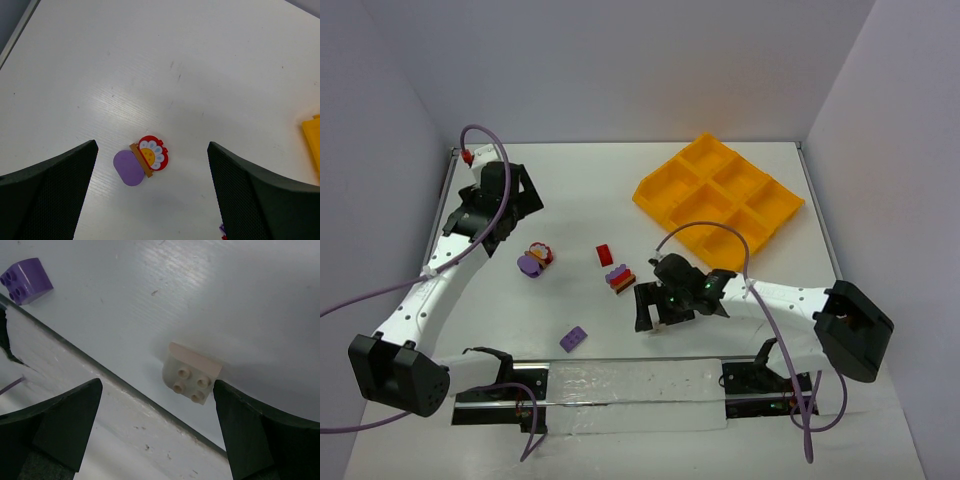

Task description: Sort the legos into containers by color

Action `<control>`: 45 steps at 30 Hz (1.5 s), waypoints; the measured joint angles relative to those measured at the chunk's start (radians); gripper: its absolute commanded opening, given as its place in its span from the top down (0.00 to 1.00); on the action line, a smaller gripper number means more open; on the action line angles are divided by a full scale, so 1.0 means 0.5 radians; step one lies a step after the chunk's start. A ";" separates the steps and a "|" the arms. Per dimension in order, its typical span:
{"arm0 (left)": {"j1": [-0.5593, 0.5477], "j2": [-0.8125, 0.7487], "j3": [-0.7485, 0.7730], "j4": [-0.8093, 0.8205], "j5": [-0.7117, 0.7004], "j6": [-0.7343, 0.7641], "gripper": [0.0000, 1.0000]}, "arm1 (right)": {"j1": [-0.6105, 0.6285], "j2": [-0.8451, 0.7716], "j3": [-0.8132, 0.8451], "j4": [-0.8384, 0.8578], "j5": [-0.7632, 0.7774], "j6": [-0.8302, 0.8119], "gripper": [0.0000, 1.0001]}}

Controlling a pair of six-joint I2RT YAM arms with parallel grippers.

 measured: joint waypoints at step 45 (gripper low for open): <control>-0.056 0.047 0.002 -0.033 0.021 -0.060 0.01 | 0.505 0.660 0.613 -0.641 0.522 -0.358 0.00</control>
